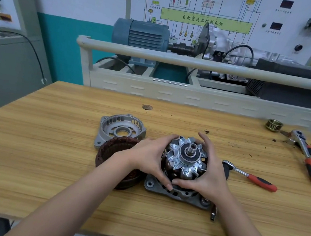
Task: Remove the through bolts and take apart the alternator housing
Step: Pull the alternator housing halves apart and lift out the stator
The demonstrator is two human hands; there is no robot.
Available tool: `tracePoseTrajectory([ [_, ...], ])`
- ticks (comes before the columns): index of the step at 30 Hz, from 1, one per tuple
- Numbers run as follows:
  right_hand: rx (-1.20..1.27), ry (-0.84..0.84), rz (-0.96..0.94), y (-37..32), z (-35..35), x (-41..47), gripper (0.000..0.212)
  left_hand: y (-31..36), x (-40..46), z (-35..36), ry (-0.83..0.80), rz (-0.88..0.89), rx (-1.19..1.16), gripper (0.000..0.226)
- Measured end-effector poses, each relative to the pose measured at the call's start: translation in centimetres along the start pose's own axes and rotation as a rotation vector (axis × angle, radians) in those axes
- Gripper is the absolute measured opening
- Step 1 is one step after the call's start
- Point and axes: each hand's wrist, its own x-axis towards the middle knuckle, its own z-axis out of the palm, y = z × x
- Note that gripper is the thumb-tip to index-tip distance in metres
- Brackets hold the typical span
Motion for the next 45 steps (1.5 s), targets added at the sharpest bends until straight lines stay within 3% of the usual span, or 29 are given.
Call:
tracePoseTrajectory([
  [9, 0.012, -0.113, 0.016, 0.5, -0.8, 0.4, 0.133, 0.5, -0.1, -0.1, -0.014, 0.021, 0.046, 0.141],
  [16, 0.042, 0.064, -0.029, 0.4, 0.3, 0.1, 0.112, 0.7, -0.1, -0.1, 0.007, 0.003, 0.053, 0.139],
  [22, 0.019, 0.118, -0.039, 0.3, 0.4, 0.1, 0.103, 0.6, 0.0, 0.0, -0.005, -0.002, 0.052, 0.136],
  [33, -0.007, 0.035, 0.070, 0.5, 0.3, 1.4, 0.117, 0.4, 0.1, 0.2, 0.076, -0.056, -0.069, 0.128],
  [40, 0.099, -0.036, 0.090, 1.0, -0.2, 1.2, 0.134, 0.5, 0.0, 0.0, 0.065, -0.062, -0.061, 0.130],
  [45, 0.039, -0.012, 0.081, 0.8, -0.2, 0.5, 0.115, 0.4, -0.3, -0.2, 0.111, -0.065, -0.278, 0.128],
])
